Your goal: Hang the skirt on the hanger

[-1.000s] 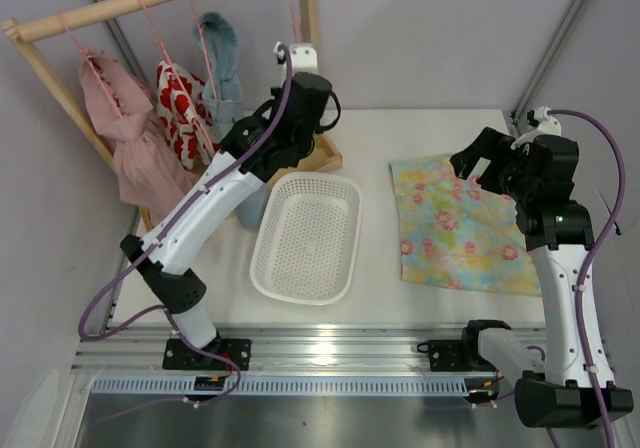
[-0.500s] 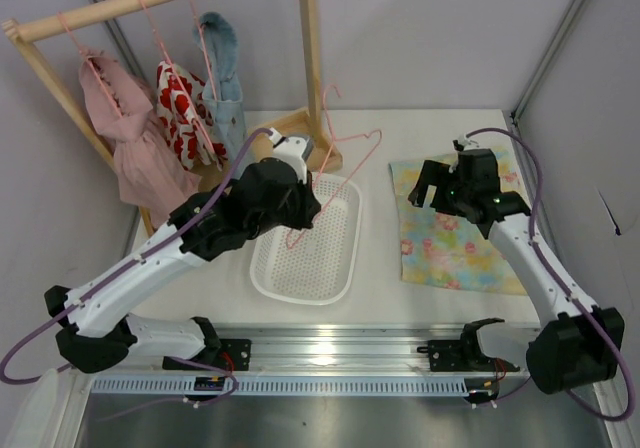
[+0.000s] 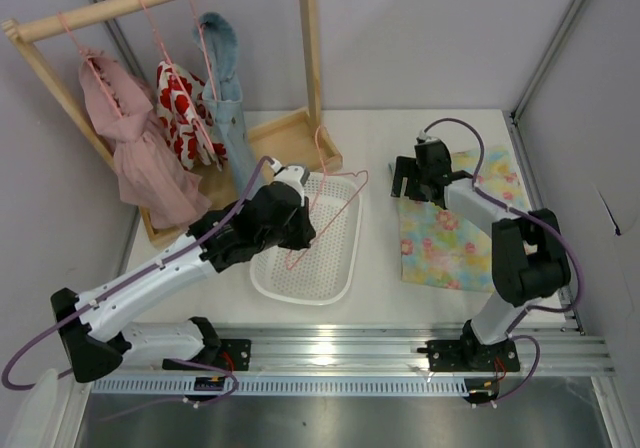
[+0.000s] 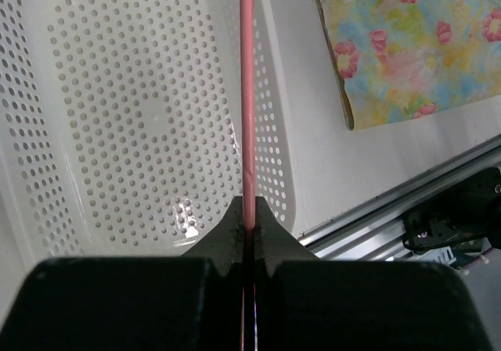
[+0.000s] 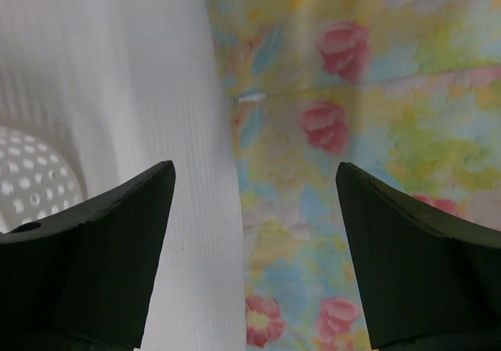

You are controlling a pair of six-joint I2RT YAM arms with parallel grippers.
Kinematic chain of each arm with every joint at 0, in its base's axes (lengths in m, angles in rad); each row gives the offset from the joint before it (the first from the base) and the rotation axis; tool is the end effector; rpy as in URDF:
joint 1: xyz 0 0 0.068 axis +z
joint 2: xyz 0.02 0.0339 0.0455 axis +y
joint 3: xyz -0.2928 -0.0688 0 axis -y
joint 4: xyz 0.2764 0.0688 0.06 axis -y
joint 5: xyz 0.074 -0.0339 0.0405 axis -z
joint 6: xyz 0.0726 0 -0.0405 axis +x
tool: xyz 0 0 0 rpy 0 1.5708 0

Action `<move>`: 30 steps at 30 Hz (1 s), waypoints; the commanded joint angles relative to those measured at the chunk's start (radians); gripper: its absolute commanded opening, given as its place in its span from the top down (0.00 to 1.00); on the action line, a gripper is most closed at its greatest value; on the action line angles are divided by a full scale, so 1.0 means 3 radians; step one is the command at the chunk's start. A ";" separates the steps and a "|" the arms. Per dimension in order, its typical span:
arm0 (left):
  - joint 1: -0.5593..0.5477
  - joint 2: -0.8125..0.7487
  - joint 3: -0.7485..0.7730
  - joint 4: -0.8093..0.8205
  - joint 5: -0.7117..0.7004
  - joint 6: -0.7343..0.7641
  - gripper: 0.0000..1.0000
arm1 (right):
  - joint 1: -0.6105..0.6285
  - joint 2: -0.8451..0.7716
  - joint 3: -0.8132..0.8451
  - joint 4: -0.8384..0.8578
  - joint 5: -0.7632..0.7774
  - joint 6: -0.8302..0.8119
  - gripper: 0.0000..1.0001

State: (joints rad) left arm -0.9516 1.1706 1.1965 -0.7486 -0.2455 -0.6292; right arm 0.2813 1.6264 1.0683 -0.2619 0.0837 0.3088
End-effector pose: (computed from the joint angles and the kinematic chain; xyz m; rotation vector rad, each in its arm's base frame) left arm 0.1821 -0.2251 0.3548 0.2453 2.3152 -0.5440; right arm 0.3882 0.1059 0.2034 0.0724 2.3934 0.1784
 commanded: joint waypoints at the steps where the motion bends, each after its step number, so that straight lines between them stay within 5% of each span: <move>1: 0.0170 -0.0301 -0.0153 0.0378 0.0261 -0.0106 1.00 | 0.0034 0.0289 0.0370 0.0402 0.0334 -0.0053 0.11; 12: 0.0595 -0.0384 -0.0444 0.0537 0.0639 0.0042 1.00 | 0.0085 0.1322 0.1280 0.0270 0.0831 -0.0318 0.19; 30: 0.0861 -0.0374 -0.0532 0.0639 0.0772 0.0190 1.00 | 0.0187 0.1768 0.1772 -0.0017 0.1040 -0.0610 0.33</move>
State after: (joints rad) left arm -0.7074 1.0714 1.0439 -0.6067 -0.0349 -0.5919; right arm 0.3374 2.1403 1.5612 -0.2386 0.3611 0.1551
